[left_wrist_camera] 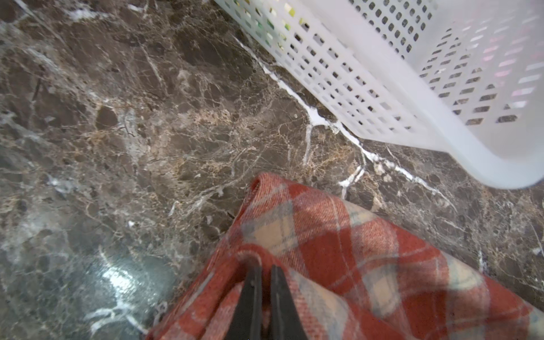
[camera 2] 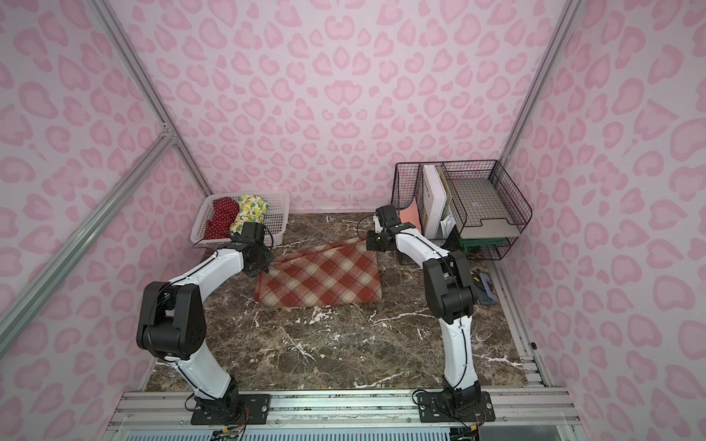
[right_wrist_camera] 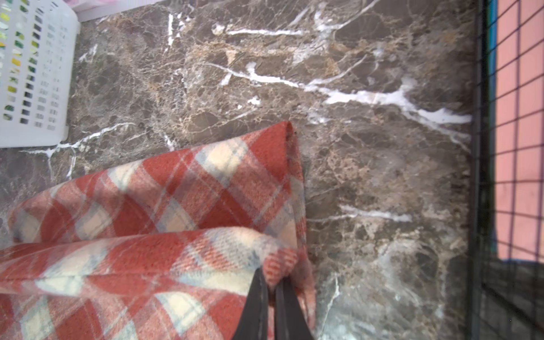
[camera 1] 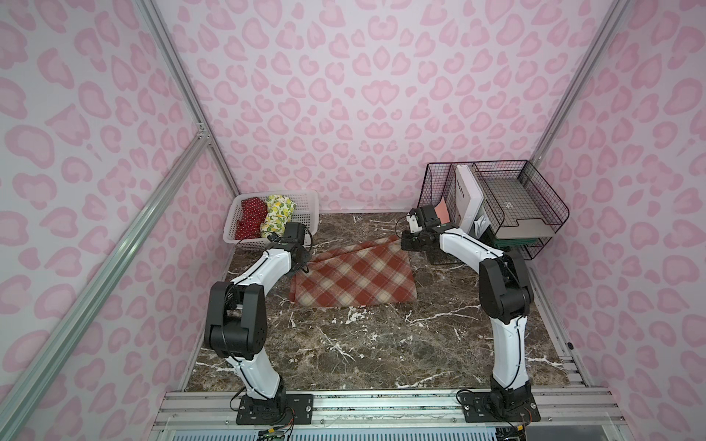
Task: Roll up the skirts
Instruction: Fold the skirt at the center of the board, then adjust the skirt at the center of the board.
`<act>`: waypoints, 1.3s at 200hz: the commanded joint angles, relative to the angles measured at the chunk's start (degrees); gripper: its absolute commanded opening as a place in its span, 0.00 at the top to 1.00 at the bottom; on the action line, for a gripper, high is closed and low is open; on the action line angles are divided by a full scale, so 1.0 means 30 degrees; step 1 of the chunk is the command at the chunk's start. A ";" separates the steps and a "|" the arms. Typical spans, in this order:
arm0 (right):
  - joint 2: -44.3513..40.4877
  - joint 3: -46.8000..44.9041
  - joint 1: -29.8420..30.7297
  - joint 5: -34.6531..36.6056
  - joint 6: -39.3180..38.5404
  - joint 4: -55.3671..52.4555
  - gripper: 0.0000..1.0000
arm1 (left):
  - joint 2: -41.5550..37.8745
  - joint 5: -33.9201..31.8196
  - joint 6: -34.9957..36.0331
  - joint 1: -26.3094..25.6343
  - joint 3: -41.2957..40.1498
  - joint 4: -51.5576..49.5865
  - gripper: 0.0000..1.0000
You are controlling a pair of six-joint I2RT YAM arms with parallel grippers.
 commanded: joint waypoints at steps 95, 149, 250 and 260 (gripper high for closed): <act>-0.0176 0.1276 0.0390 0.0798 -0.0341 0.0165 0.45 | -0.0554 0.0652 0.0735 0.0235 0.1122 0.0578 0.57; -0.1532 -0.0818 0.4851 0.0924 -0.0345 0.0965 0.60 | -0.6000 -0.0053 -0.0010 0.0195 -0.2167 -0.1503 0.54; -0.0717 -0.7277 0.9426 -0.0964 0.0953 0.2630 0.86 | -1.2639 0.1041 -0.1151 0.0144 -0.7471 -0.4293 0.57; -0.2299 -1.0126 0.9714 -0.1146 0.1458 0.3113 0.86 | -1.2990 0.1740 -0.0995 0.0019 -0.8095 -0.4008 0.56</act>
